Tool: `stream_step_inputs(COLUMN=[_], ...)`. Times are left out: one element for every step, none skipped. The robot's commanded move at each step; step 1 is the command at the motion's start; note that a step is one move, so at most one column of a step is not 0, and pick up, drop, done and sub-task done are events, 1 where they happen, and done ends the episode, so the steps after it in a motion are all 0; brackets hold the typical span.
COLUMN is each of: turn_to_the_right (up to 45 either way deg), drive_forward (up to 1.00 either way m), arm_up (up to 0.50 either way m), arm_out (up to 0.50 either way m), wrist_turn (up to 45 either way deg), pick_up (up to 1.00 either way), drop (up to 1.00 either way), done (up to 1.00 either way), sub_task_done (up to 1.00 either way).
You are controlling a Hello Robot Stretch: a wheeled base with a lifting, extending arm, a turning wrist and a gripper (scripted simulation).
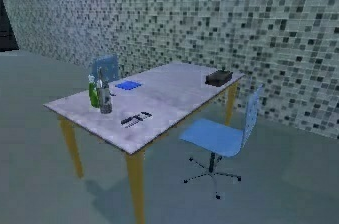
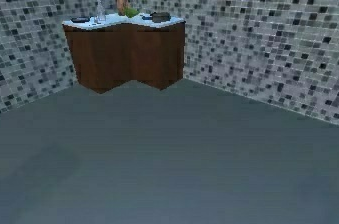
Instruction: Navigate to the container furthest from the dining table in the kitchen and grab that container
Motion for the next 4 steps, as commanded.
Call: stream_step_inputs(turn_to_the_right=[0.0, 45.0, 45.0, 9.0], drive_forward=[0.35, 0.00, 0.00, 0.00], arm_up=[0.00, 0.00, 0.00, 0.00], arm_out=[0.00, 0.00, 0.00, 0.00], wrist_turn=[0.0, 0.0, 0.0, 0.0], pick_up=[0.00, 0.00, 0.00, 0.00], drop=[0.00, 0.00, 0.00, 0.00], done=[0.00, 0.00, 0.00, 0.00], sub_task_done=[0.00, 0.00, 0.00, 0.00])
